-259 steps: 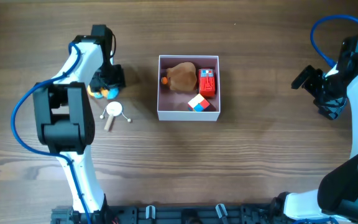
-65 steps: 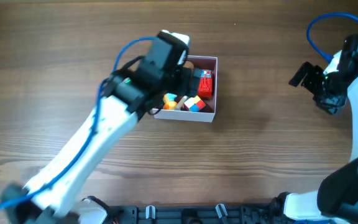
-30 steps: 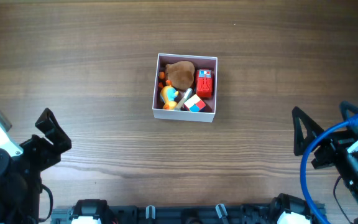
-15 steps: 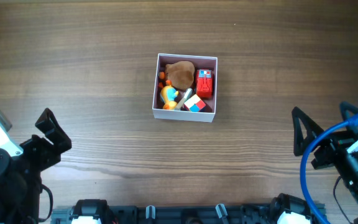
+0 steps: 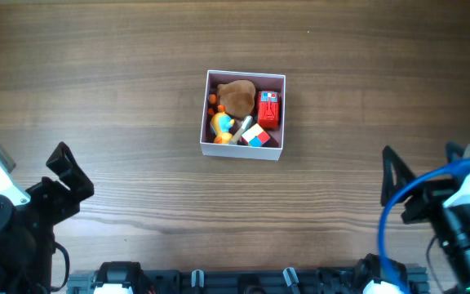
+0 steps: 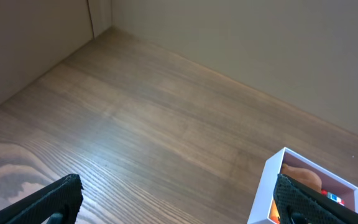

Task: Pack container

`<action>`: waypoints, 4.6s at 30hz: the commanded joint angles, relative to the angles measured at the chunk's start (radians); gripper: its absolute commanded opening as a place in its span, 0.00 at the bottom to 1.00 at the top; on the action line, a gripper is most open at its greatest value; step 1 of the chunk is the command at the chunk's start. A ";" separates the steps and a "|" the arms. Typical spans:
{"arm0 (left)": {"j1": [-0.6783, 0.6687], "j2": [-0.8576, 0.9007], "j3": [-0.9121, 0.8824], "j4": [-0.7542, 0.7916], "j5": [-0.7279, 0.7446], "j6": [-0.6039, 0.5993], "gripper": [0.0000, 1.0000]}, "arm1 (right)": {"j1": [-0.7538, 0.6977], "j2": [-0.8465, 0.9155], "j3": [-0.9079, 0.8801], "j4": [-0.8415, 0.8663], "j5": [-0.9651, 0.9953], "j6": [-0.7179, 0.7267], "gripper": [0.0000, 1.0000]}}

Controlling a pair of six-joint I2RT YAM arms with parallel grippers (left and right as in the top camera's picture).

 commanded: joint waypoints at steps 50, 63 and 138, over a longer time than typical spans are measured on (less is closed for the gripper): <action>0.010 -0.005 0.005 0.003 -0.010 -0.012 1.00 | 0.223 -0.502 -0.970 0.341 0.014 -0.226 1.00; 0.010 -0.005 0.005 0.003 -0.009 -0.012 1.00 | 0.223 -0.502 -0.970 0.341 0.014 -0.227 1.00; 0.156 -0.739 -1.363 0.835 0.430 -0.031 1.00 | 0.223 -0.502 -0.970 0.341 0.014 -0.227 1.00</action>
